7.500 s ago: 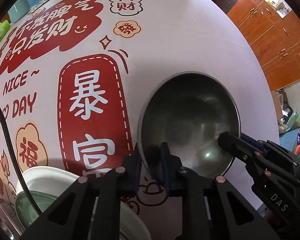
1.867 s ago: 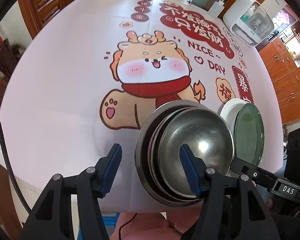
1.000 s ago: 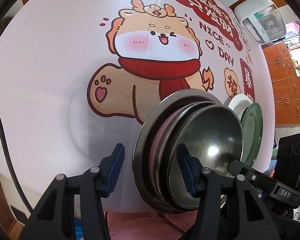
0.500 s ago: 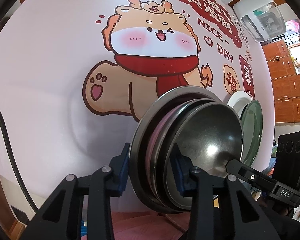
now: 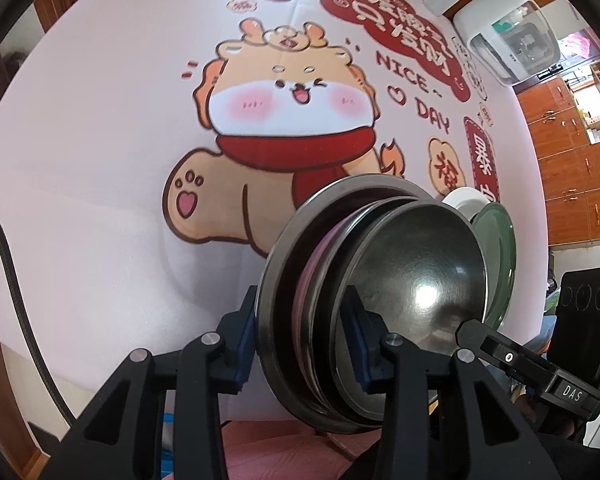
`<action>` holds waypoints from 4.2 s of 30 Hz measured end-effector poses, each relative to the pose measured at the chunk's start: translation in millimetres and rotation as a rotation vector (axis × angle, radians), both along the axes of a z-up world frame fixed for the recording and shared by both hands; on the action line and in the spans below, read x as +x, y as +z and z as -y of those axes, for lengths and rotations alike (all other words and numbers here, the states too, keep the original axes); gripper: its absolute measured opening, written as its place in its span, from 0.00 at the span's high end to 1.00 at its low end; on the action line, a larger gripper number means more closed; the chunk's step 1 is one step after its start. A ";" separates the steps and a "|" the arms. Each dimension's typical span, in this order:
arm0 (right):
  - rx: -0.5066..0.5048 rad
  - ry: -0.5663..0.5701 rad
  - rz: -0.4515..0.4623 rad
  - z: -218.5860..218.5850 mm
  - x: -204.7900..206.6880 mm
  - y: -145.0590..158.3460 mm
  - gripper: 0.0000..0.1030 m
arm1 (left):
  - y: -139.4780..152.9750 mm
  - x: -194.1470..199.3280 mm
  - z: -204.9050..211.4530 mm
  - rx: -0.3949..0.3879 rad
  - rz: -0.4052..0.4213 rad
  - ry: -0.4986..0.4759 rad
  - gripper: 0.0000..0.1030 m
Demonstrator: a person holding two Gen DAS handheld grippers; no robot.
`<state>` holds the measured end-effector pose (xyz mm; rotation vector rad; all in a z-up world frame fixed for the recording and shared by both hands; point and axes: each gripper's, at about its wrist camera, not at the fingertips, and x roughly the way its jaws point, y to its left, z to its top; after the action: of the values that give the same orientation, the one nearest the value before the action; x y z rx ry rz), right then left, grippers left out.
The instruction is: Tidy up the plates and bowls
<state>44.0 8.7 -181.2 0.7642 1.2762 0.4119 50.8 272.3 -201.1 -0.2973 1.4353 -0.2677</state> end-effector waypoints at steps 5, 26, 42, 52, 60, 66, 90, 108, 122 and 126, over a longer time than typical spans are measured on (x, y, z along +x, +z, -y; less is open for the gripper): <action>0.006 -0.022 0.039 7.8 -3.6 7.7 0.66 | 11.9 0.6 8.5 0.003 0.036 -0.014 0.63; -0.012 -0.137 0.108 85.8 -20.9 27.7 0.66 | 37.7 9.7 94.4 0.002 0.115 -0.139 0.63; -0.019 -0.174 0.064 155.5 -26.4 23.9 0.66 | 28.1 14.2 174.2 0.011 0.083 -0.181 0.63; -0.022 -0.163 0.021 186.7 -26.5 15.3 0.66 | 17.1 11.9 204.7 0.016 0.045 -0.174 0.63; -0.034 -0.108 0.004 197.8 -23.9 9.4 0.66 | 9.7 10.6 217.5 0.018 0.034 -0.137 0.62; -0.023 -0.044 0.013 203.4 -16.4 9.4 0.66 | 9.7 9.0 225.0 0.048 0.044 -0.092 0.59; -0.098 0.011 0.038 203.2 -8.6 23.0 0.58 | 34.5 3.6 226.4 0.165 0.127 0.003 0.54; -0.277 -0.331 0.156 139.8 -85.8 71.3 0.25 | 89.2 -53.9 150.1 0.055 0.323 -0.144 0.43; -0.478 -0.205 0.270 87.7 -123.2 135.1 0.12 | 139.4 -114.5 104.7 0.087 0.434 0.005 0.32; -0.508 -0.183 0.334 86.0 -135.2 165.5 0.05 | 157.3 -128.2 108.2 0.101 0.463 0.008 0.23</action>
<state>-91.2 -77.3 -15.7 0.3548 0.9293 0.0522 -77.4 164.1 -43.8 -0.1452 0.9860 -0.2381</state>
